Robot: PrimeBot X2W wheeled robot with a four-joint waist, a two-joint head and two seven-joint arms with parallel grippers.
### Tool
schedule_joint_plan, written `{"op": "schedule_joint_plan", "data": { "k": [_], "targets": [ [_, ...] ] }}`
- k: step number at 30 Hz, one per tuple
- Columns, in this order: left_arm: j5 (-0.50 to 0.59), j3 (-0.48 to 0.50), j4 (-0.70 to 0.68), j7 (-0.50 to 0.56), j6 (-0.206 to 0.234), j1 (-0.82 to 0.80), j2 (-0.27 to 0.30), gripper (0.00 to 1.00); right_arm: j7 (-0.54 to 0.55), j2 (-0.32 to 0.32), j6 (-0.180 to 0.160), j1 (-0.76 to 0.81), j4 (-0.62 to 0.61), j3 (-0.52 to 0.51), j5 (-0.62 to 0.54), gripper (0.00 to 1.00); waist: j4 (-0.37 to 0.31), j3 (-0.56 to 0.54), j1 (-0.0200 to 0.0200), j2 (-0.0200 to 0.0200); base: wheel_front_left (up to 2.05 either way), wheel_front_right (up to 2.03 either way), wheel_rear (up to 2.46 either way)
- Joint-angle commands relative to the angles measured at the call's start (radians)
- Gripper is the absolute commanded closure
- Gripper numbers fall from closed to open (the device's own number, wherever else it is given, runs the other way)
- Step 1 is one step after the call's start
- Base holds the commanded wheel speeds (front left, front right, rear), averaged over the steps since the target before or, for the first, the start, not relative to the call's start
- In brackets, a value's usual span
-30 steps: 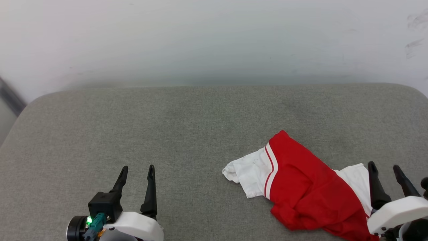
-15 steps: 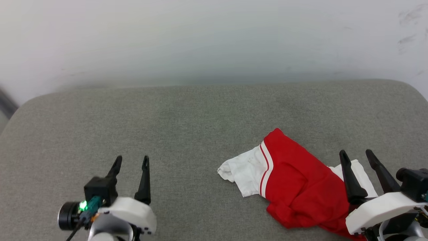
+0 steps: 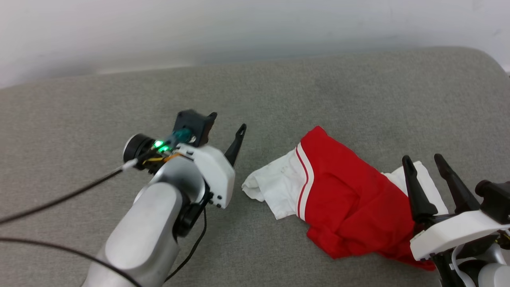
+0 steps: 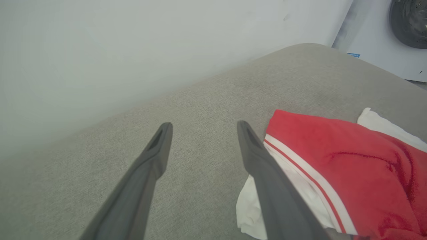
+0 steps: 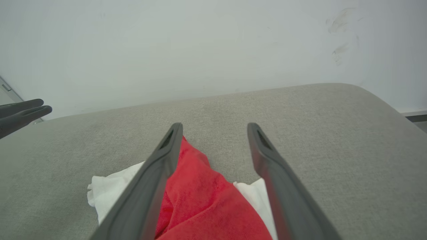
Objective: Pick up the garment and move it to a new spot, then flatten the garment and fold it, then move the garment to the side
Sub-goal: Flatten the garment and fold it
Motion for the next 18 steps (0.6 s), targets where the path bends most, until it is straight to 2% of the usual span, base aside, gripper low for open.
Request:
{"op": "schedule_joint_plan", "data": {
  "k": [1,5,9,13,18],
  "targets": [
    [0.0,-0.01,0.023,0.019,-0.014,-0.029,-0.005,0.0,-0.006,0.001,0.0,-0.019,0.001,0.001,0.005,0.0,-0.021,0.034,0.0,-0.0001,0.0,0.0,0.0],
    [-0.015,-0.054,0.114,0.101,-0.071,-0.127,-0.028,0.0,-0.018,0.001,0.0,-0.043,0.009,0.004,0.009,0.0,-0.035,0.073,0.0,-0.0001,0.0,0.0,0.0],
    [-0.038,-0.1,0.21,0.181,-0.106,-0.186,-0.043,0.0,-0.028,0.001,0.0,-0.06,0.022,0.012,0.017,0.0,-0.049,0.101,0.0,-0.0001,0.0,0.0,0.0],
    [-0.079,-0.154,0.285,0.265,-0.124,-0.214,-0.055,0.0,-0.041,0.001,0.0,-0.075,0.039,0.018,0.033,0.0,-0.061,0.118,0.0,-0.0001,0.0,0.0,0.0],
    [-0.135,-0.246,0.352,0.377,-0.13,-0.224,-0.043,0.0,-0.056,0.001,0.0,-0.081,0.054,0.022,0.05,0.0,-0.072,0.13,0.0,-0.0001,0.0,0.0,0.0]
  ]
}}
